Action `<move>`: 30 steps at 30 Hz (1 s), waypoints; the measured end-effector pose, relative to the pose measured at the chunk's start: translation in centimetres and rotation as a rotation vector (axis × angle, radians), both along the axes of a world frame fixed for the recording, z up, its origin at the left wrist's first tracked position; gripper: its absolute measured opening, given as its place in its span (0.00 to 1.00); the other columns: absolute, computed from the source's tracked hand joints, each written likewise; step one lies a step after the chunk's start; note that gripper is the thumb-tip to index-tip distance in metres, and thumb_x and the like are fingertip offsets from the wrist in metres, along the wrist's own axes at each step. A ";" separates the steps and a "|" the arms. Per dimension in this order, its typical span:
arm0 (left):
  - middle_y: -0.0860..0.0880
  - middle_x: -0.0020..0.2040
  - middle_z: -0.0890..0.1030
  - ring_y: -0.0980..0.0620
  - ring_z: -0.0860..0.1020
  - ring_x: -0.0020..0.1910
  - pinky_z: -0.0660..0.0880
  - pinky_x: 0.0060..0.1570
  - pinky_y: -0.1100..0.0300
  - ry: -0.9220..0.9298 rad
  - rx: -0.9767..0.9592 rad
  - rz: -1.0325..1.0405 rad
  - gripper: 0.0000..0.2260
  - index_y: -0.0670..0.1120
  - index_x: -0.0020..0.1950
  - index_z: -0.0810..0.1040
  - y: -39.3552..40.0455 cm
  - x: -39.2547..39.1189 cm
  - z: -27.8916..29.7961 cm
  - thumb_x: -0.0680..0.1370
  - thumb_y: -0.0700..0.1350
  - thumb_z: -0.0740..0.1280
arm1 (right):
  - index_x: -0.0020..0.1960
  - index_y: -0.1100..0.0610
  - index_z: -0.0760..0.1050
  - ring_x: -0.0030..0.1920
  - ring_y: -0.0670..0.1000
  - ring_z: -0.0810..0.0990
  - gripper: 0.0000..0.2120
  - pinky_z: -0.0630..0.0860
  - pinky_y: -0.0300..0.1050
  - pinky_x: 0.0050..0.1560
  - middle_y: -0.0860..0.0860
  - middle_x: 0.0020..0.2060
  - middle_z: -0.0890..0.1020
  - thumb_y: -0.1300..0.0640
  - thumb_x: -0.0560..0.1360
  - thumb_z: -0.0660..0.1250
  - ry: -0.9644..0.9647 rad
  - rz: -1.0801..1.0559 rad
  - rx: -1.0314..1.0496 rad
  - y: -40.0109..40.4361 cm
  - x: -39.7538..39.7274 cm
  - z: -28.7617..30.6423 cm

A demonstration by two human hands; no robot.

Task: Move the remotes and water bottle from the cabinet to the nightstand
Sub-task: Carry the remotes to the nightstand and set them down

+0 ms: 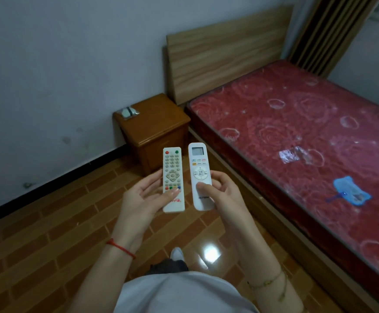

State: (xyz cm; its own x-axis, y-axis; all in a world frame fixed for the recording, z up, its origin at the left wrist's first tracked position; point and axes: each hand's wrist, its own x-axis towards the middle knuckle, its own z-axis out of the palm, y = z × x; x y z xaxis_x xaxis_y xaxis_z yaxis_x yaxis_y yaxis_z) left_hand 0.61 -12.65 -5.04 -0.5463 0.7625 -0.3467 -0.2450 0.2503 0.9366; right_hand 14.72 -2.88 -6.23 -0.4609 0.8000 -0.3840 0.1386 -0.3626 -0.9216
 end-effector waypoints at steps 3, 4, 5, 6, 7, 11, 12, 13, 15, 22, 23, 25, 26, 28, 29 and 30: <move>0.57 0.54 0.81 0.64 0.84 0.45 0.80 0.38 0.66 0.024 0.005 0.000 0.24 0.57 0.60 0.78 4.7 -3.2 0.4 0.69 0.39 0.76 | 0.62 0.53 0.73 0.51 0.52 0.85 0.16 0.80 0.54 0.56 0.49 0.50 0.86 0.59 0.75 0.70 0.014 -0.016 0.009 4.7 -3.1 0.4; 0.56 0.55 0.81 0.62 0.84 0.45 0.80 0.38 0.66 0.028 0.001 0.001 0.24 0.57 0.61 0.78 6.1 -4.1 0.6 0.69 0.39 0.76 | 0.61 0.54 0.73 0.50 0.52 0.86 0.16 0.81 0.53 0.55 0.49 0.50 0.86 0.59 0.75 0.69 0.017 -0.021 0.008 6.0 -4.0 0.5; 0.55 0.56 0.81 0.61 0.85 0.46 0.80 0.38 0.66 0.029 -0.005 0.003 0.25 0.55 0.63 0.78 7.4 -5.0 0.7 0.69 0.39 0.76 | 0.61 0.53 0.73 0.50 0.52 0.86 0.15 0.81 0.52 0.54 0.49 0.50 0.86 0.59 0.75 0.69 0.014 -0.027 0.006 7.3 -4.9 0.5; 0.54 0.57 0.81 0.59 0.84 0.47 0.81 0.38 0.66 0.030 -0.012 0.006 0.26 0.54 0.65 0.77 8.6 -5.9 0.7 0.70 0.39 0.76 | 0.61 0.53 0.73 0.50 0.52 0.86 0.15 0.81 0.52 0.53 0.49 0.50 0.86 0.59 0.75 0.69 0.009 -0.032 0.003 8.6 -5.8 0.5; 0.54 0.58 0.81 0.58 0.84 0.49 0.81 0.39 0.65 0.030 -0.019 0.010 0.26 0.54 0.66 0.77 9.7 -6.8 0.8 0.70 0.39 0.76 | 0.61 0.53 0.73 0.50 0.52 0.85 0.15 0.82 0.52 0.53 0.49 0.50 0.86 0.59 0.75 0.70 0.004 -0.036 -0.003 9.8 -6.7 0.4; 0.52 0.60 0.81 0.53 0.83 0.54 0.82 0.49 0.55 0.023 -0.044 0.047 0.25 0.57 0.63 0.77 14.1 -10.3 0.3 0.70 0.40 0.76 | 0.62 0.54 0.72 0.49 0.49 0.86 0.16 0.82 0.43 0.44 0.49 0.51 0.86 0.59 0.76 0.69 -0.007 -0.015 -0.024 14.7 -10.7 -0.2; 0.52 0.60 0.81 0.53 0.83 0.55 0.82 0.51 0.53 0.016 -0.054 0.062 0.25 0.56 0.64 0.77 15.2 -11.2 0.0 0.70 0.40 0.76 | 0.62 0.54 0.72 0.48 0.49 0.86 0.16 0.80 0.40 0.41 0.49 0.51 0.86 0.59 0.76 0.69 -0.009 -0.006 -0.029 15.9 -11.7 -0.3; 0.52 0.61 0.81 0.52 0.83 0.55 0.82 0.52 0.51 0.002 -0.063 0.076 0.25 0.56 0.64 0.77 16.3 -12.0 -0.2 0.70 0.40 0.76 | 0.63 0.55 0.72 0.48 0.49 0.86 0.16 0.80 0.39 0.40 0.49 0.51 0.86 0.60 0.76 0.69 -0.015 0.003 -0.036 17.0 -12.7 -0.4; 0.51 0.62 0.81 0.51 0.83 0.56 0.82 0.53 0.50 -0.016 -0.068 0.107 0.27 0.55 0.66 0.76 18.4 -13.8 -0.8 0.70 0.40 0.76 | 0.63 0.55 0.71 0.48 0.50 0.86 0.17 0.80 0.39 0.40 0.50 0.52 0.85 0.60 0.76 0.69 -0.025 0.025 -0.035 19.5 -14.8 -0.8; 0.50 0.65 0.79 0.52 0.83 0.54 0.82 0.52 0.52 -0.024 -0.099 0.208 0.29 0.53 0.69 0.75 26.9 -19.4 -2.2 0.70 0.39 0.76 | 0.63 0.57 0.72 0.46 0.50 0.87 0.17 0.81 0.39 0.38 0.52 0.51 0.86 0.61 0.76 0.69 -0.010 0.137 -0.074 28.9 -21.8 -1.9; 0.50 0.65 0.79 0.52 0.83 0.54 0.82 0.52 0.51 -0.027 -0.103 0.236 0.29 0.53 0.69 0.74 28.6 -20.6 -2.6 0.70 0.40 0.76 | 0.63 0.57 0.72 0.46 0.51 0.87 0.17 0.81 0.40 0.39 0.52 0.51 0.86 0.61 0.76 0.69 -0.005 0.163 -0.070 30.8 -23.1 -2.0; 0.50 0.65 0.79 0.51 0.83 0.54 0.83 0.50 0.51 -0.019 -0.114 0.296 0.29 0.52 0.70 0.74 32.3 -22.9 -3.0 0.70 0.40 0.76 | 0.63 0.56 0.71 0.46 0.51 0.87 0.17 0.82 0.40 0.39 0.53 0.52 0.86 0.61 0.76 0.69 -0.010 0.231 -0.067 34.9 -25.9 -1.8; 0.50 0.65 0.79 0.50 0.83 0.53 0.83 0.48 0.51 0.002 -0.118 0.314 0.29 0.53 0.69 0.74 34.1 -24.0 -2.9 0.70 0.41 0.76 | 0.63 0.56 0.71 0.46 0.51 0.87 0.17 0.82 0.41 0.39 0.53 0.51 0.86 0.61 0.76 0.69 -0.011 0.254 -0.065 37.0 -27.4 -1.6; 0.52 0.63 0.80 0.51 0.83 0.53 0.83 0.44 0.55 0.032 -0.117 0.334 0.28 0.54 0.68 0.74 37.4 -26.1 -2.9 0.70 0.42 0.77 | 0.63 0.56 0.71 0.46 0.51 0.87 0.17 0.83 0.44 0.41 0.53 0.51 0.86 0.61 0.76 0.70 -0.010 0.302 -0.057 40.7 -30.1 -1.3; 0.53 0.61 0.81 0.52 0.84 0.52 0.83 0.41 0.58 0.038 -0.113 0.345 0.27 0.54 0.68 0.75 38.9 -27.1 -2.9 0.70 0.42 0.76 | 0.63 0.56 0.71 0.46 0.51 0.87 0.17 0.84 0.45 0.42 0.52 0.51 0.86 0.61 0.76 0.70 -0.014 0.320 -0.059 42.4 -31.4 -1.2; 0.56 0.58 0.82 0.54 0.84 0.51 0.82 0.39 0.61 0.039 -0.107 0.356 0.26 0.55 0.66 0.76 40.2 -28.0 -2.8 0.71 0.42 0.76 | 0.63 0.56 0.71 0.46 0.51 0.87 0.17 0.84 0.46 0.43 0.52 0.51 0.86 0.61 0.76 0.70 -0.017 0.339 -0.063 43.9 -32.6 -1.2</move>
State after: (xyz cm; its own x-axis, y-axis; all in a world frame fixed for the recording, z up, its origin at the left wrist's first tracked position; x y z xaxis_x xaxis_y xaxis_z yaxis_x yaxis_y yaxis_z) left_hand -27.35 27.54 -7.82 -0.7848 0.4835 -0.3879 -0.2992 0.2526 0.9202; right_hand -17.93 41.01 -7.43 -0.6895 0.5771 -0.4378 0.2760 -0.3494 -0.8954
